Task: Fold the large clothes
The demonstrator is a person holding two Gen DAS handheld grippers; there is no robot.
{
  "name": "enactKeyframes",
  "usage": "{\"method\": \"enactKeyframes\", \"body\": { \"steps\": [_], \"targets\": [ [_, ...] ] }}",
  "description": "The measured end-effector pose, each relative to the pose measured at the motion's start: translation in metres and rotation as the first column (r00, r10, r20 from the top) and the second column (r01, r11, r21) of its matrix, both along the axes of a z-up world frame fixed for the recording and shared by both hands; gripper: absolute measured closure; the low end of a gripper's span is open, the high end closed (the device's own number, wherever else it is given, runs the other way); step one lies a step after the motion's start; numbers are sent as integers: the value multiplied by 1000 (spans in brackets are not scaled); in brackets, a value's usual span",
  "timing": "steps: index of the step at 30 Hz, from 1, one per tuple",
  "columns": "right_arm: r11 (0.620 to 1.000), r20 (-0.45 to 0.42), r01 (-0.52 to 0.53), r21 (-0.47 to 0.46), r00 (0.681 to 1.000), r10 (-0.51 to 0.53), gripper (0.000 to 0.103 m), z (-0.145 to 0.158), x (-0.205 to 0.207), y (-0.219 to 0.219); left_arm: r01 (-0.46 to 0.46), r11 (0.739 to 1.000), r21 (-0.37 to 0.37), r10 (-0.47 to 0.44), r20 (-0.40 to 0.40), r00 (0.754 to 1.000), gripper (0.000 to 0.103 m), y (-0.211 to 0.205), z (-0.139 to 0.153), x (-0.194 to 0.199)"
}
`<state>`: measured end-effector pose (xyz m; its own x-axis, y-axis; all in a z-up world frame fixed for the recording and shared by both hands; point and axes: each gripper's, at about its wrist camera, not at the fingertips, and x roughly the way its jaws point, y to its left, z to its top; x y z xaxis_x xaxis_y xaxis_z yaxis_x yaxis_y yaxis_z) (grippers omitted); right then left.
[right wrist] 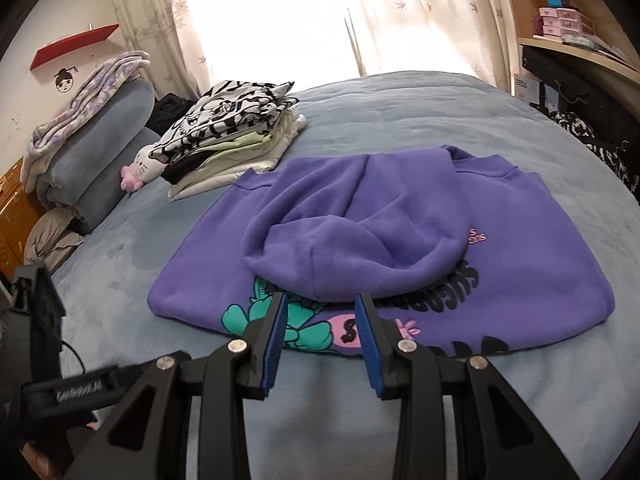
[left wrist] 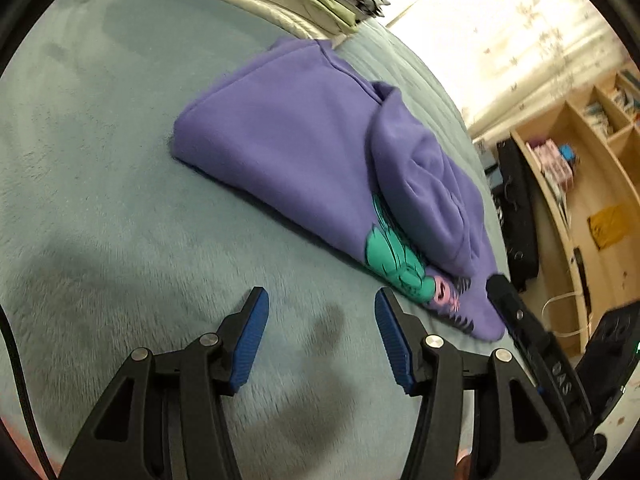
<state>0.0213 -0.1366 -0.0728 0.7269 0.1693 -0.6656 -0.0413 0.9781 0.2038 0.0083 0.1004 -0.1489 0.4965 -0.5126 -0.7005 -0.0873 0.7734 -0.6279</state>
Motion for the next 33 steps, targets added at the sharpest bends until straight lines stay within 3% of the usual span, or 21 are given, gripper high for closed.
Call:
{"method": "enactKeyframes", "body": {
  "steps": [4,12,21,26,31,33],
  "targets": [
    [1000,9,-11,-1,1000,11,68,-2,4,5,-23,999,-26,24,43,999,49,3,-7,10],
    [1000,12,-19,-5,1000,19,69,-10,19,6,-74,993,-87,78,40,996,49,6,-32,51],
    [1000,39,-10,-3,999,11,88,-4,56,0,-114,983,-140,122,46,991,50,8,-38,117],
    [998,48,31,-55,998,-28,93,-4,92,0,-142,987,-81,150,107,983,65,2,-36,124],
    [997,-53,31,-67,998,-35,94,-45,112,2,-129,990,-55,135,151,979,80,1,-33,123],
    [996,-26,28,-81,999,-30,94,-52,108,4,-130,991,-28,133,167,977,81,-3,-30,125]
  ]
}}
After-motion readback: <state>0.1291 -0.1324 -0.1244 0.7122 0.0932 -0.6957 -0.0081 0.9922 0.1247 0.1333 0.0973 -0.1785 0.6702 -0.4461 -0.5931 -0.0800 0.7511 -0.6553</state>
